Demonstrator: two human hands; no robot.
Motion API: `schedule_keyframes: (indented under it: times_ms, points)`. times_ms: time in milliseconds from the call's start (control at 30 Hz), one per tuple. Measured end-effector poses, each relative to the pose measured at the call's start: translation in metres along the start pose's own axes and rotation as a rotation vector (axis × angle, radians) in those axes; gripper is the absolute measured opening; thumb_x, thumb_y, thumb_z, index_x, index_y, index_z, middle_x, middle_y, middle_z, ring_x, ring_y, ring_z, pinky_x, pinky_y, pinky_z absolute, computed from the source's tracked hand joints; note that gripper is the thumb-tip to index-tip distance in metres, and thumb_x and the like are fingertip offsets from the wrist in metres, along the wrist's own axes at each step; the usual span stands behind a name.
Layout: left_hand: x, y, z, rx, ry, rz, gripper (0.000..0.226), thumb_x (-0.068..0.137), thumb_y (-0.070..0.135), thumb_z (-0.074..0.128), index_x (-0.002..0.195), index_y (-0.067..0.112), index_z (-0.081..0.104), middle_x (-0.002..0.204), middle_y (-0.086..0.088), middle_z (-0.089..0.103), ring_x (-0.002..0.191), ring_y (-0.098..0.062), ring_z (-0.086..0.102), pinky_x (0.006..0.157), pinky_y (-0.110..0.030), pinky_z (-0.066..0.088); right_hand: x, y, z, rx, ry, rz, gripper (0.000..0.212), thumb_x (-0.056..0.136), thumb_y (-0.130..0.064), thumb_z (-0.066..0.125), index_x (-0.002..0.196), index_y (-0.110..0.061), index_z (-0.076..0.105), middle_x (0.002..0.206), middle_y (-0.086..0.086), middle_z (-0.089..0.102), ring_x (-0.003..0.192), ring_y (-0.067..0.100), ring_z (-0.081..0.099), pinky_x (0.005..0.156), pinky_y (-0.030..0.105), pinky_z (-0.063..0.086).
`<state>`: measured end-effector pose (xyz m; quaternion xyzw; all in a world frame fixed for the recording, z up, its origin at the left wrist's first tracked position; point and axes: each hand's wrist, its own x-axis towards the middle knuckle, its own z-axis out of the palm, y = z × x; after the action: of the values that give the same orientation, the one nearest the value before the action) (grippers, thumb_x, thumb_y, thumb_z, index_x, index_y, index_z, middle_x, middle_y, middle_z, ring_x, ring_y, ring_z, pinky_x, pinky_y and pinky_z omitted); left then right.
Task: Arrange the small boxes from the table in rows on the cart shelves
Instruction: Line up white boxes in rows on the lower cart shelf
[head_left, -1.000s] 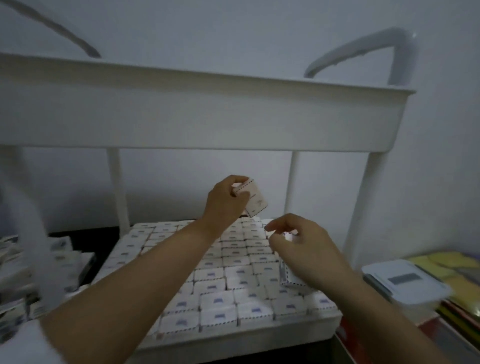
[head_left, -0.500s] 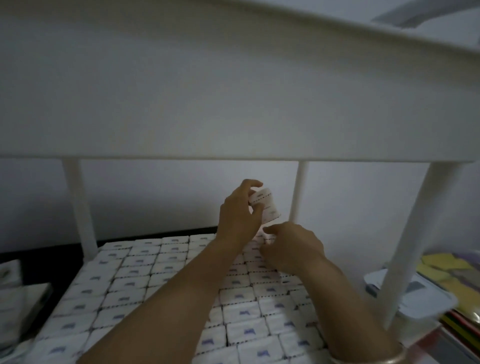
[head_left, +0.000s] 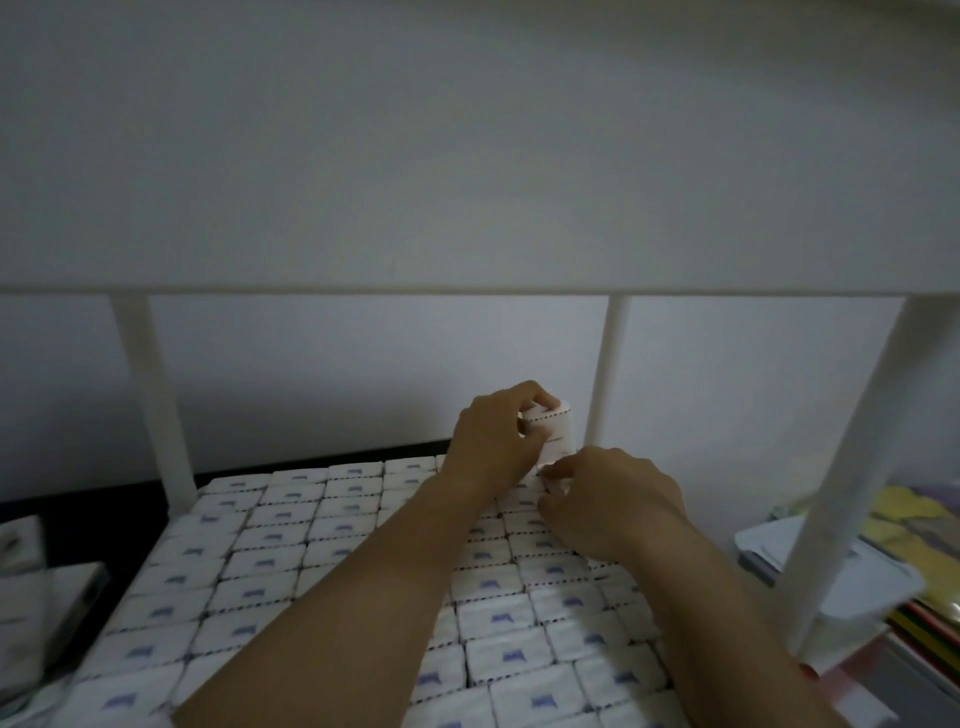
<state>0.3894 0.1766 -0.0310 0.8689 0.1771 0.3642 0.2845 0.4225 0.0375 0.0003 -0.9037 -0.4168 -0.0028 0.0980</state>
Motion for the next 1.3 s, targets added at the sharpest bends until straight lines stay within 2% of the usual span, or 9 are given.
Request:
schedule_keyframes:
  times_ms: [267, 333, 433, 600, 733, 900, 1067, 1167, 1300]
  points:
    - [0.002, 0.003, 0.008, 0.244, -0.149, 0.055, 0.022, 0.090, 0.022, 0.058, 0.108, 0.026, 0.071, 0.108, 0.007, 0.070, 0.098, -0.015, 0.060, 0.091, -0.036, 0.045, -0.001, 0.002, 0.001, 0.035, 0.005, -0.004, 0.025, 0.090, -0.041, 0.048, 0.110, -0.035, 0.061, 0.097, -0.006, 0.060, 0.084, 0.019, 0.054, 0.073, 0.027, 0.044]
    - [0.003, 0.002, 0.008, 0.326, -0.100, 0.068, 0.025, 0.093, 0.026, 0.052, 0.107, 0.027, 0.073, 0.106, 0.005, 0.070, 0.104, -0.018, 0.054, 0.092, -0.037, 0.043, 0.001, 0.005, 0.004, 0.126, 0.012, 0.022, 0.028, 0.088, -0.043, 0.050, 0.113, -0.038, 0.062, 0.107, -0.008, 0.064, 0.093, 0.019, 0.059, 0.079, 0.028, 0.049]
    - [0.006, 0.002, 0.009, 0.433, -0.051, 0.087, 0.026, 0.095, 0.033, 0.050, 0.107, 0.027, 0.073, 0.119, 0.004, 0.063, 0.117, -0.018, 0.045, 0.096, -0.035, 0.036, 0.004, 0.010, 0.006, 0.438, 0.043, 0.083, 0.037, 0.089, -0.045, 0.051, 0.123, -0.035, 0.060, 0.120, -0.006, 0.063, 0.107, 0.019, 0.060, 0.092, 0.034, 0.049]
    - [0.005, 0.000, 0.009, 0.455, -0.132, 0.010, 0.025, 0.095, 0.039, 0.052, 0.106, 0.032, 0.073, 0.132, 0.007, 0.056, 0.133, -0.017, 0.031, 0.107, -0.038, 0.027, 0.011, 0.023, -0.007, 1.085, 0.511, 0.323, 0.028, 0.096, -0.030, 0.037, 0.107, -0.025, 0.062, 0.105, -0.005, 0.061, 0.089, 0.015, 0.054, 0.086, 0.036, 0.043]
    - [0.004, 0.007, 0.006, 0.448, -0.217, -0.046, 0.028, 0.096, 0.039, 0.050, 0.111, 0.031, 0.072, 0.134, 0.006, 0.056, 0.140, -0.021, 0.025, 0.110, -0.040, 0.024, 0.013, 0.029, -0.012, 1.409, 0.667, 0.479, 0.031, 0.091, -0.020, 0.031, 0.108, -0.026, 0.056, 0.130, 0.005, 0.048, 0.104, 0.022, 0.054, 0.083, 0.033, 0.046]
    - [-0.007, 0.021, 0.009, 0.565, -0.316, -0.033, 0.039, 0.099, 0.037, 0.041, 0.130, 0.022, 0.058, 0.140, -0.003, 0.050, 0.139, -0.025, 0.026, 0.111, -0.043, 0.025, 0.012, 0.036, -0.004, 1.227, 0.852, 0.406, 0.027, 0.094, -0.010, 0.054, 0.118, -0.022, 0.051, 0.126, 0.001, 0.046, 0.107, 0.015, 0.051, 0.086, 0.026, 0.044]
    - [-0.028, 0.049, 0.026, 0.530, -0.504, -0.032, 0.055, 0.100, 0.030, 0.031, 0.150, 0.008, 0.020, 0.156, -0.011, 0.023, 0.145, -0.026, 0.016, 0.118, -0.050, 0.015, 0.014, 0.038, 0.005, 0.999, 0.787, 0.344, 0.031, 0.087, -0.009, 0.066, 0.113, -0.021, 0.052, 0.118, 0.003, 0.052, 0.095, 0.011, 0.050, 0.089, 0.036, 0.052]
    - [-0.035, 0.054, 0.026, 0.624, -0.638, -0.051, 0.063, 0.102, 0.038, 0.020, 0.154, 0.011, -0.005, 0.163, -0.006, -0.006, 0.149, -0.018, -0.008, 0.120, -0.051, -0.003, 0.014, 0.036, 0.008, 0.891, 0.733, 0.288, 0.025, 0.088, -0.018, 0.067, 0.109, -0.020, 0.055, 0.115, 0.004, 0.056, 0.090, 0.012, 0.051, 0.078, 0.029, 0.049]
    - [-0.038, 0.058, 0.019, 0.760, -0.688, -0.045, 0.065, 0.103, 0.043, 0.018, 0.153, 0.016, -0.012, 0.162, -0.003, -0.013, 0.148, -0.017, -0.014, 0.116, -0.056, -0.012, 0.012, 0.035, 0.010, 0.765, 0.655, 0.245, 0.027, 0.087, -0.022, 0.068, 0.112, -0.022, 0.057, 0.113, 0.001, 0.058, 0.087, 0.011, 0.052, 0.065, 0.021, 0.037]
